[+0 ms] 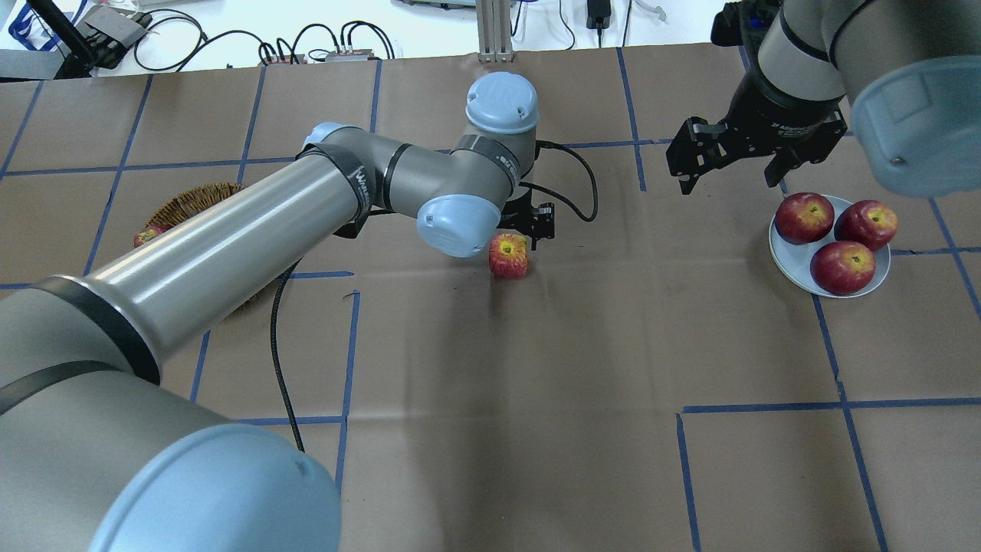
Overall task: Transfer apple from basket to plate
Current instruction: 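Set the apple on the table, open and withdraw the left gripper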
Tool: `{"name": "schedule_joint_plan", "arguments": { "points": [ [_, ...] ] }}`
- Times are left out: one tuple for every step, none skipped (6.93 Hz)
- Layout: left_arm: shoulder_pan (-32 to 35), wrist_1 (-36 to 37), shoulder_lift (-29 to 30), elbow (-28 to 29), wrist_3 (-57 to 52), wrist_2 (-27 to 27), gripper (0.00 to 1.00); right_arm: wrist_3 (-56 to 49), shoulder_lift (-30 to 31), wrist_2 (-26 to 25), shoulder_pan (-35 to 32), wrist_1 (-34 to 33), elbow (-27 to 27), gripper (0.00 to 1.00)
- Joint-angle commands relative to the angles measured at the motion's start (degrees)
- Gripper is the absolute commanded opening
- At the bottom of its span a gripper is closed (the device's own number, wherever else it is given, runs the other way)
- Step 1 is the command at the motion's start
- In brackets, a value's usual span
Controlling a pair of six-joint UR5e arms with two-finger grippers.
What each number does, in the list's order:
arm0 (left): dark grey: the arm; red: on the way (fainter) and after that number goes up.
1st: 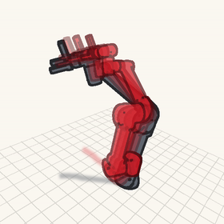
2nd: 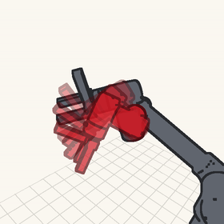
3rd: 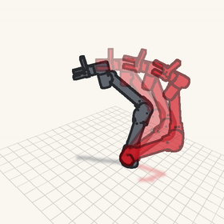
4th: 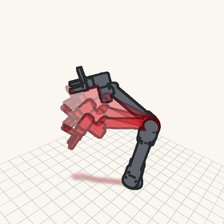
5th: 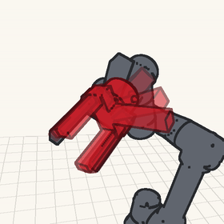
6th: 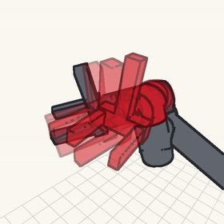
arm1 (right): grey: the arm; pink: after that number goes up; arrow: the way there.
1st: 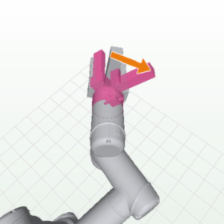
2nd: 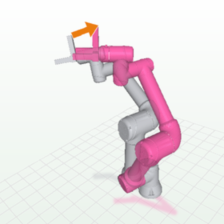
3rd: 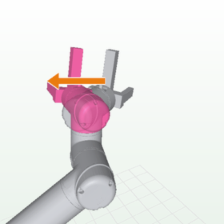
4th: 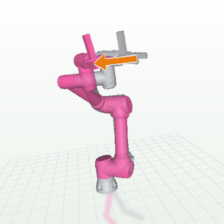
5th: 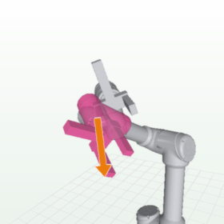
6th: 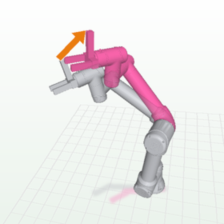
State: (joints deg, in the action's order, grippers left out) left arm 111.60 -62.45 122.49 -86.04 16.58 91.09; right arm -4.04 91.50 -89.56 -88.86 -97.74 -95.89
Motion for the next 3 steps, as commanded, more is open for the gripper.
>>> {"name": "schedule_joint_plan", "arguments": {
  "points": [
    [-6.4,-12.5,-12.3,-0.3,-4.8,0.4,0.99,0.0,0.0,0.0,0.0,0.0,0.0,1.0],
    [-10.7,-16.7,-18.8,-1.3,-9.4,0.8,0.99,0.0,0.0,0.0,-0.1,-0.1,0.0,1.0],
    [-16.1,-20.2,-24.3,-2.3,-15.7,0.8,0.99,0.0,0.0,-0.1,-0.2,-0.2,0.0,1.0]
  ]
}}
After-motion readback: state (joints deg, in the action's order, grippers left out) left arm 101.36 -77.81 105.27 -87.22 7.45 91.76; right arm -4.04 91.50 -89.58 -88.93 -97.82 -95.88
